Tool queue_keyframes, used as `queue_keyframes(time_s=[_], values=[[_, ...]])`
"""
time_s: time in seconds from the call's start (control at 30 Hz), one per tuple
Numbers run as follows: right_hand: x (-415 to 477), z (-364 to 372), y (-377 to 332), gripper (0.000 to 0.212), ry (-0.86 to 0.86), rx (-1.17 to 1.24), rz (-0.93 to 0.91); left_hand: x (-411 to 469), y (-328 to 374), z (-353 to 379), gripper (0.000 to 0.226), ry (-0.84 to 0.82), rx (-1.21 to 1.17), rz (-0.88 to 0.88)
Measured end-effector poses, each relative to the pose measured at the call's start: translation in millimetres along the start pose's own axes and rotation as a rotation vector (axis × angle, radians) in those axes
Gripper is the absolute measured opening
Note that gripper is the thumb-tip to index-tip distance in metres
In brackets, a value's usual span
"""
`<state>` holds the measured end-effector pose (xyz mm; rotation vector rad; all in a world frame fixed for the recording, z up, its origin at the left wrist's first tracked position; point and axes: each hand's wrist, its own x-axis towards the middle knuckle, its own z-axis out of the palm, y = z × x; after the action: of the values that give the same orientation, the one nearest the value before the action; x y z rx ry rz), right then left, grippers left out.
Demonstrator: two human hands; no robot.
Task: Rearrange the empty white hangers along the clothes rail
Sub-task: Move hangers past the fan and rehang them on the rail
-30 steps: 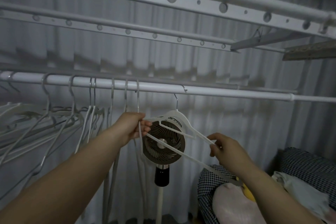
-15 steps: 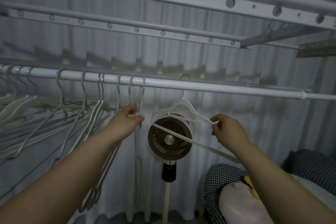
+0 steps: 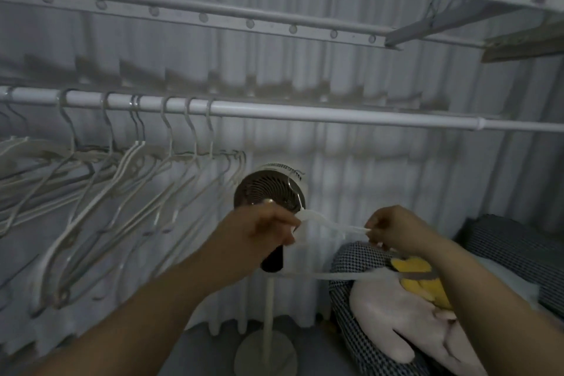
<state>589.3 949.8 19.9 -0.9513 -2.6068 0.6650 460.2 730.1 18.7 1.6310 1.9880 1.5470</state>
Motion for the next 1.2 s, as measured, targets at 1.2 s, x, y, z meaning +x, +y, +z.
queue_keyframes(time_s=[1.2], values=[[-2.1,-2.5,-19.4,0.046,0.404,0.214,-0.136,9.8,-0.8,-16.9,0.023,-0.160,-0.412,-0.502]])
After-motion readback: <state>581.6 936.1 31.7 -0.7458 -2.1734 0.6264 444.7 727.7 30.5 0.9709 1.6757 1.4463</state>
